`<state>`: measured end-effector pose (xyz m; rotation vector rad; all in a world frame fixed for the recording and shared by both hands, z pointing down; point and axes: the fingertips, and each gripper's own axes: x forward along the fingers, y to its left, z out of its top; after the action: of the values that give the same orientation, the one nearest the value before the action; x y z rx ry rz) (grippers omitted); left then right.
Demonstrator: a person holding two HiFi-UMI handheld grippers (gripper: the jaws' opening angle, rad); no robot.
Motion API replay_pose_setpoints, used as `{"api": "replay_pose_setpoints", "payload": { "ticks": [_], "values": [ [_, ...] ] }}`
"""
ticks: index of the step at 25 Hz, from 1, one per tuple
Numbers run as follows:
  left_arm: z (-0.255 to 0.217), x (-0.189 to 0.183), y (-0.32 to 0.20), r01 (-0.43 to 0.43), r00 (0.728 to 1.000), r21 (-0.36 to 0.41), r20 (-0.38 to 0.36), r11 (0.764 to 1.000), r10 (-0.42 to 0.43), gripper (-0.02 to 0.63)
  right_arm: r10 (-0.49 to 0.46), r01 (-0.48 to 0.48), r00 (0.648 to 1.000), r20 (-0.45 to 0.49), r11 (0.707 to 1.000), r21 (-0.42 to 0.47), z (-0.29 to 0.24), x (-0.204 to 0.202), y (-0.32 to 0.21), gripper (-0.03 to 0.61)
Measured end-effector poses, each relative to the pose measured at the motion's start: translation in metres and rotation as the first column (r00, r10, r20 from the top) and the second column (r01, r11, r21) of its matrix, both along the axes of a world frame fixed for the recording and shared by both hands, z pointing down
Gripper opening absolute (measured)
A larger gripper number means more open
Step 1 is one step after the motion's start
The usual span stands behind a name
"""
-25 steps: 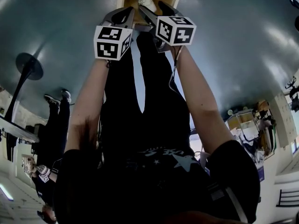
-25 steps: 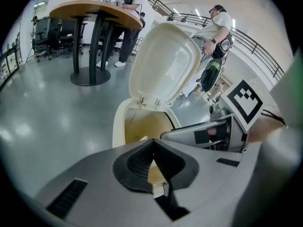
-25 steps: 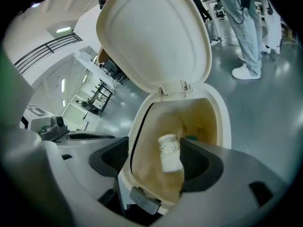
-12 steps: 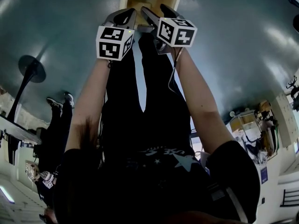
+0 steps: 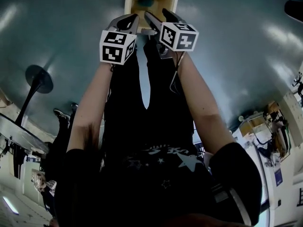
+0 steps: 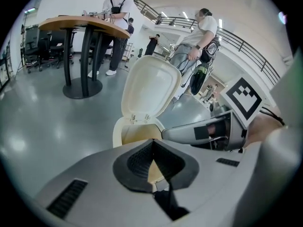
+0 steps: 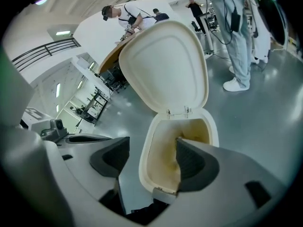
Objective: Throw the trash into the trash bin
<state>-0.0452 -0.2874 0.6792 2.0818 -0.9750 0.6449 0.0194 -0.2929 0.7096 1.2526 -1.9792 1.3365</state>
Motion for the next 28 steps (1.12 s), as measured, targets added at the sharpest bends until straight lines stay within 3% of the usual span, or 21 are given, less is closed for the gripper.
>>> {"api": "replay_pose_setpoints", "payload": {
  "ticks": [9, 19, 28],
  "values": [
    [-0.046, 0.006, 0.011, -0.059, 0.998, 0.054, -0.017, 0.997, 0.06, 0.011, 0.002, -0.001, 1.0, -0.016, 0.997, 0.082, -0.047, 0.001, 0.018, 0.246],
    [-0.094, -0.009, 0.014, -0.055, 0.995, 0.104, -0.073, 0.993, 0.063, 0.011, 0.188, -0.172, 0.98, -0.058, 0.961, 0.215, -0.097, 0.011, 0.013, 0.064],
    [-0.152, -0.012, 0.019, -0.033, 0.987, 0.151, -0.151, 0.988, 0.056, 0.011, 0.242, -0.227, 0.97, -0.019, 0.934, 0.275, -0.156, 0.009, 0.027, 0.048]
  ]
}}
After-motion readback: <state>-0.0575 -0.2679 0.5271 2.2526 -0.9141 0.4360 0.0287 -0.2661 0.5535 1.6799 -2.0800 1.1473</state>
